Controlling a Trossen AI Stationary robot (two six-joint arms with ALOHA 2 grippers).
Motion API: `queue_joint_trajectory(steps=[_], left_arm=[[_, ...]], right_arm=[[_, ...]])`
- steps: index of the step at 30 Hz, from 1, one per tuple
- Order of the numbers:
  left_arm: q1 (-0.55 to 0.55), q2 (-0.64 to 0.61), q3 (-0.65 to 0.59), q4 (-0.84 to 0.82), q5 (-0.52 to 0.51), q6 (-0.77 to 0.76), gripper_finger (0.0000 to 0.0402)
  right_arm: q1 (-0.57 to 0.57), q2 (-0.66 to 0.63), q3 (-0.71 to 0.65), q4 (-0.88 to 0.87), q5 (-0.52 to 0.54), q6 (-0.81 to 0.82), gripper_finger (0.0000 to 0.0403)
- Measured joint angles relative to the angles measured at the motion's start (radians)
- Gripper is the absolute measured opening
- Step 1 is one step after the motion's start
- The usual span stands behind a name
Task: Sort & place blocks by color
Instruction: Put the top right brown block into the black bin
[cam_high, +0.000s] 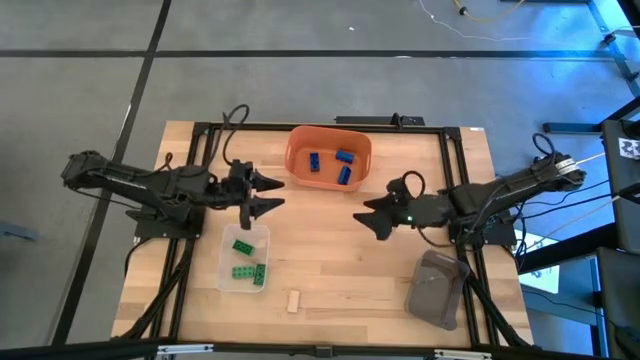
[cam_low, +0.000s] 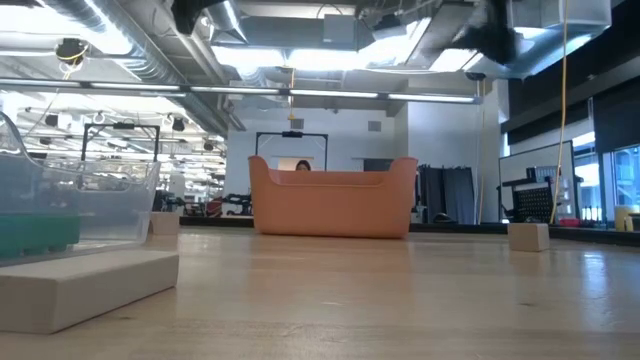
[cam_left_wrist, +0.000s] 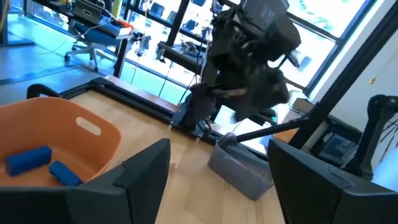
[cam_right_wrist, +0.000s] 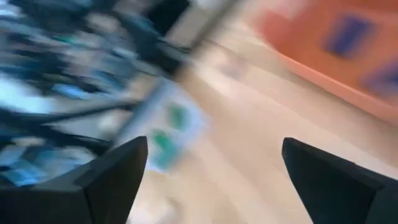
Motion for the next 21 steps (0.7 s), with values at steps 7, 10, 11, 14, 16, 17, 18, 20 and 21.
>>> queue_joint_trajectory(steps=[7, 10, 11, 14, 16, 17, 18, 20, 21], left_arm=[[0.010, 0.000, 0.000, -0.004, -0.001, 0.000, 0.0261], [0.010, 0.000, 0.000, -0.008, 0.000, 0.000, 0.0261], [0.010, 0.000, 0.000, -0.008, 0.000, 0.000, 0.0261], [0.010, 0.000, 0.000, -0.010, -0.001, 0.000, 0.0261], [0.010, 0.000, 0.000, -0.010, -0.001, 0.001, 0.0261], [0.010, 0.000, 0.000, -0.010, -0.001, 0.001, 0.0261], [0.010, 0.000, 0.000, -0.010, 0.000, 0.001, 0.0261], [0.010, 0.000, 0.000, -0.010, 0.002, 0.001, 0.0261], [0.010, 0.000, 0.000, -0.010, 0.011, 0.001, 0.0261]], right_arm=[[-0.037, 0.029, 0.038, -0.596, -0.034, 0.531, 0.0371], [-0.041, 0.057, -0.012, -0.692, -0.102, 0.716, 0.0371], [-0.041, 0.067, -0.033, -0.697, -0.116, 0.765, 0.0371], [-0.041, 0.107, -0.092, -0.691, -0.136, 0.880, 0.0371], [-0.042, 0.134, -0.120, -0.685, -0.134, 0.950, 0.0371], [-0.044, 0.150, -0.127, -0.682, -0.127, 0.984, 0.0371], [-0.045, 0.167, -0.129, -0.681, -0.118, 1.011, 0.0371], [-0.049, 0.196, -0.129, -0.670, -0.100, 1.049, 0.0371], [-0.052, 0.210, -0.129, -0.659, -0.094, 1.059, 0.0371]])
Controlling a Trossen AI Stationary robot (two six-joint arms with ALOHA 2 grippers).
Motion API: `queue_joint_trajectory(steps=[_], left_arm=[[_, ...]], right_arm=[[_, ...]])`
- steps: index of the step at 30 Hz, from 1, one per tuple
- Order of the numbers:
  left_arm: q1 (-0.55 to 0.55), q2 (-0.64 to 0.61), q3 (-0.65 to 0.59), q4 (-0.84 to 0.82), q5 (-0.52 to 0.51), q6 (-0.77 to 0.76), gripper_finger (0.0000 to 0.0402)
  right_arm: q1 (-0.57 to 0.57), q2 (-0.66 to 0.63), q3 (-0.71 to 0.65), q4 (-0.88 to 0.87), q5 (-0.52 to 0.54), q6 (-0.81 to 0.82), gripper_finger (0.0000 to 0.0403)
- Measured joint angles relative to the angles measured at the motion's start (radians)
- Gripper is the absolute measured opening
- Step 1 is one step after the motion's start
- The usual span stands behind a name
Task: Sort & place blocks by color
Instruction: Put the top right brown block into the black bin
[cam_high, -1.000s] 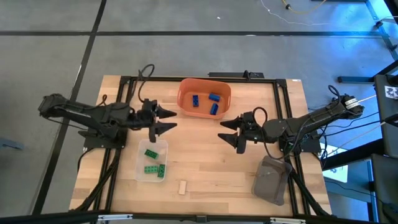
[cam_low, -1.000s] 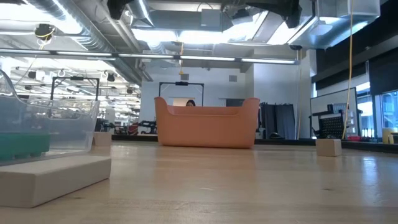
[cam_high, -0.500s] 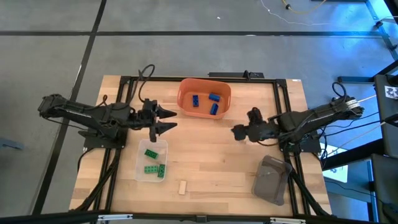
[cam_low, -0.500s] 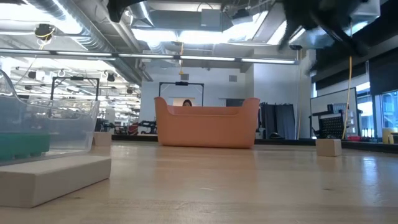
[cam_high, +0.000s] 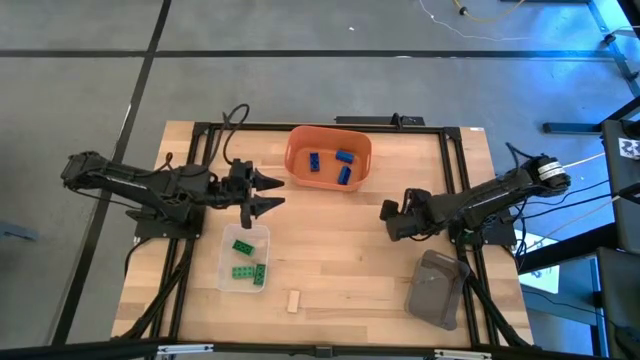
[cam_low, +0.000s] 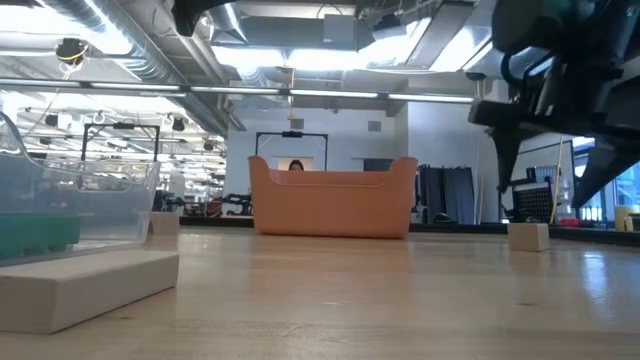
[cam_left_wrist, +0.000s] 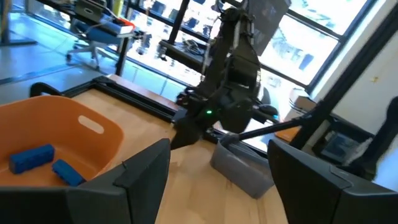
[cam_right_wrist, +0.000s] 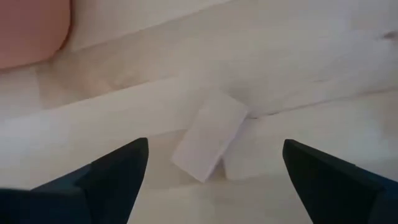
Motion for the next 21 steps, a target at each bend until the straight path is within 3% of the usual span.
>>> queue_joint_trajectory(steps=[7, 11, 15, 21], left_arm=[[0.000, 0.000, 0.000, 0.000, 0.034, 0.028, 0.0261], [0.000, 0.000, 0.000, 0.000, 0.034, 0.051, 0.0261], [0.000, 0.000, 0.000, 0.000, 0.034, 0.052, 0.0261], [-0.001, 0.000, 0.000, 0.000, 0.060, 0.052, 0.0261]], right_arm=[[-0.032, 0.119, 0.000, 0.052, -0.036, 0.006, 0.0370], [-0.038, 0.168, 0.000, 0.100, -0.058, 0.029, 0.0348], [-0.037, 0.206, 0.000, 0.122, -0.083, 0.060, 0.0287], [-0.037, 0.202, 0.000, 0.118, -0.083, 0.057, 0.0147]])
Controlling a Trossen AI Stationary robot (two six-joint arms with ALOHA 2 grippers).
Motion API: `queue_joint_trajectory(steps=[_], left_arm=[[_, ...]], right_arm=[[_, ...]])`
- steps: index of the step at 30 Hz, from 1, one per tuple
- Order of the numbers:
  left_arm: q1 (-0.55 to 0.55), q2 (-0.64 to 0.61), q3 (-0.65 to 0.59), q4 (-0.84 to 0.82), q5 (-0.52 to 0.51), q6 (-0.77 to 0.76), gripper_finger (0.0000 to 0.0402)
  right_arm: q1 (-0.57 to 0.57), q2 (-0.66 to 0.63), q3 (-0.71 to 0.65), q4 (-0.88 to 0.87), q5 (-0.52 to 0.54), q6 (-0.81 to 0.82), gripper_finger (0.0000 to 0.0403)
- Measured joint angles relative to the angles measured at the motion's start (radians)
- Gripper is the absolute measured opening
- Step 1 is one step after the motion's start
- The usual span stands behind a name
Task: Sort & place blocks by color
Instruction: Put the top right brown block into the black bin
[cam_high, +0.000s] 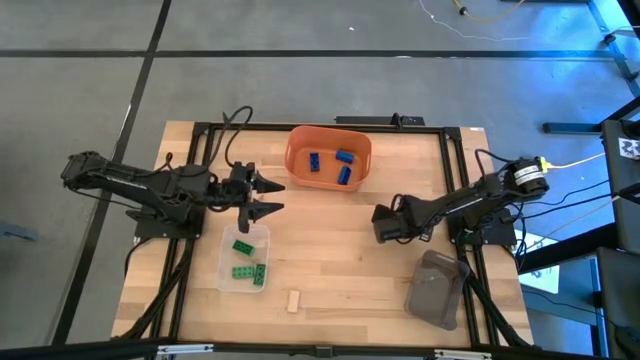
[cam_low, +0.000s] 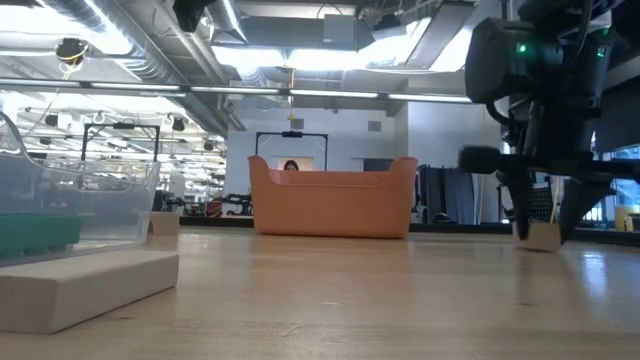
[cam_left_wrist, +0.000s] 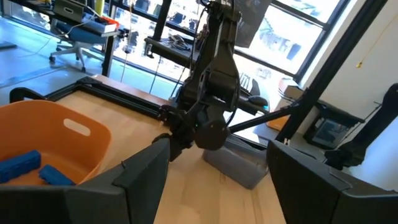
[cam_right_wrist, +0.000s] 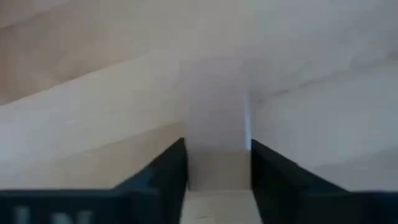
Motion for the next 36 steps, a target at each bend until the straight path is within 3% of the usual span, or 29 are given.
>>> queue_joint_trajectory(steps=[1, 6, 11, 16, 22, 28, 32, 36], left_arm=[[0.000, 0.000, 0.000, 0.000, 0.000, 0.000, 0.0261], [0.000, 0.000, 0.000, -0.005, -0.003, 0.000, 0.0261], [0.000, 0.000, 0.000, -0.011, 0.014, -0.006, 0.0261], [0.001, 0.000, 0.000, -0.013, 0.022, -0.035, 0.0261], [0.001, 0.000, 0.000, -0.013, -0.012, -0.035, 0.0261], [0.001, 0.000, 0.000, -0.026, -0.063, -0.035, 0.0261], [0.001, 0.001, 0.000, -0.023, -0.065, -0.035, 0.0261], [0.001, 0.000, 0.000, -0.019, -0.065, -0.050, 0.0261]], right_arm=[[0.000, -0.007, 0.000, 0.000, 0.011, -0.021, 0.0129], [-0.016, -0.073, 0.000, -0.054, 0.015, -0.231, 0.0129], [-0.051, -0.225, 0.000, -0.161, 0.005, -0.494, 0.0129], [-0.081, -0.412, 0.000, -0.146, -0.013, -0.888, 0.0129], [-0.085, -0.552, 0.000, 0.158, -0.116, -1.263, 0.0129], [-0.084, -0.538, 0.000, 0.596, -0.167, -1.455, 0.0129], [-0.084, -0.525, 0.000, 0.727, -0.171, -1.524, 0.0129], [-0.084, -0.524, 0.000, 0.731, -0.172, -1.531, 0.0129]])
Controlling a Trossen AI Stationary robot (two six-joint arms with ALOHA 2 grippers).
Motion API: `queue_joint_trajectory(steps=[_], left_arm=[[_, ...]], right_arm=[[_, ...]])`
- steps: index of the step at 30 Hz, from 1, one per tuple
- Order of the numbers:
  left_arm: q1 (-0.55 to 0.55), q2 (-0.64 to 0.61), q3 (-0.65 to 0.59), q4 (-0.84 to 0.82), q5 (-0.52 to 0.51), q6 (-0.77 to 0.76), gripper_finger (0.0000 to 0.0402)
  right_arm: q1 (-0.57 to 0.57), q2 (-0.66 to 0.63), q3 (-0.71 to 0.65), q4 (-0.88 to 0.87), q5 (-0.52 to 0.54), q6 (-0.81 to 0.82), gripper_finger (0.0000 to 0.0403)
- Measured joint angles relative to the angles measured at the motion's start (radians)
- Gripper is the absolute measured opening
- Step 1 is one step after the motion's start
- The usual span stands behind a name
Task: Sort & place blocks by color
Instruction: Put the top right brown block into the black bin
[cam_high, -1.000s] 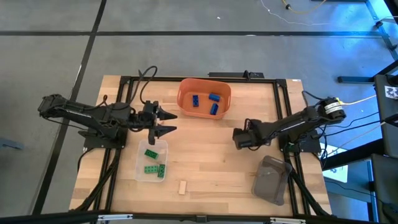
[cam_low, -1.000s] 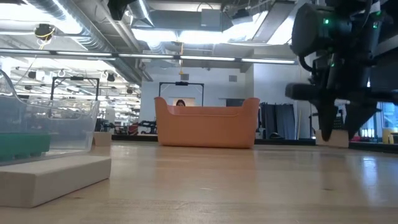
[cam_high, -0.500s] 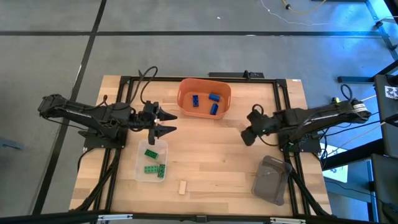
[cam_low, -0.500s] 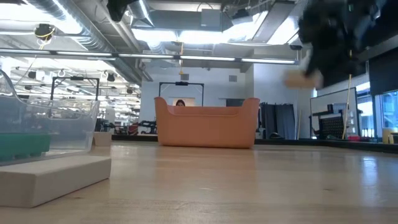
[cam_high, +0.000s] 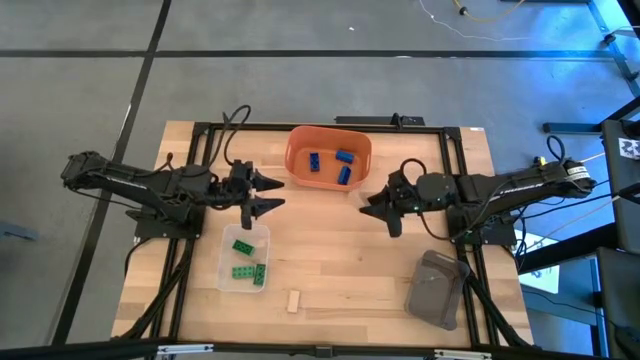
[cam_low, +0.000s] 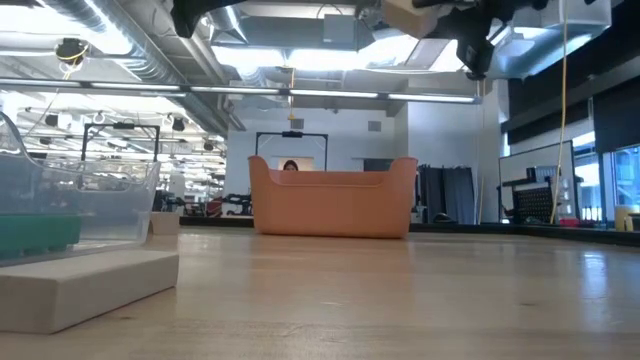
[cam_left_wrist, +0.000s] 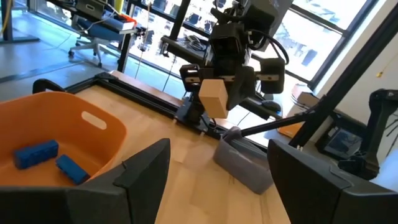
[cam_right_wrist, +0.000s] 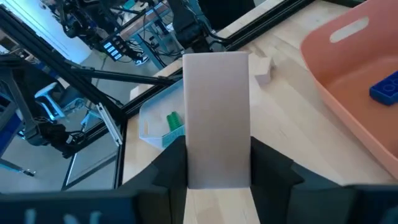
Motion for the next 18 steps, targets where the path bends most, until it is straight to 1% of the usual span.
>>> queue_joint_trajectory(steps=[12, 16, 18], left_arm=[[0.000, 0.000, 0.000, 0.000, 0.000, -0.009, 0.0261], [0.000, 0.000, 0.000, 0.000, 0.001, -0.012, 0.0261], [0.000, 0.000, 0.000, 0.000, -0.011, -0.011, 0.0261]], right_arm=[[0.000, 0.000, 0.000, 0.000, -0.003, -0.003, 0.0129], [0.000, 0.000, 0.000, -0.004, -0.046, -0.001, 0.0129], [0.000, 0.001, 0.023, -0.067, -0.078, 0.005, 0.0129]])
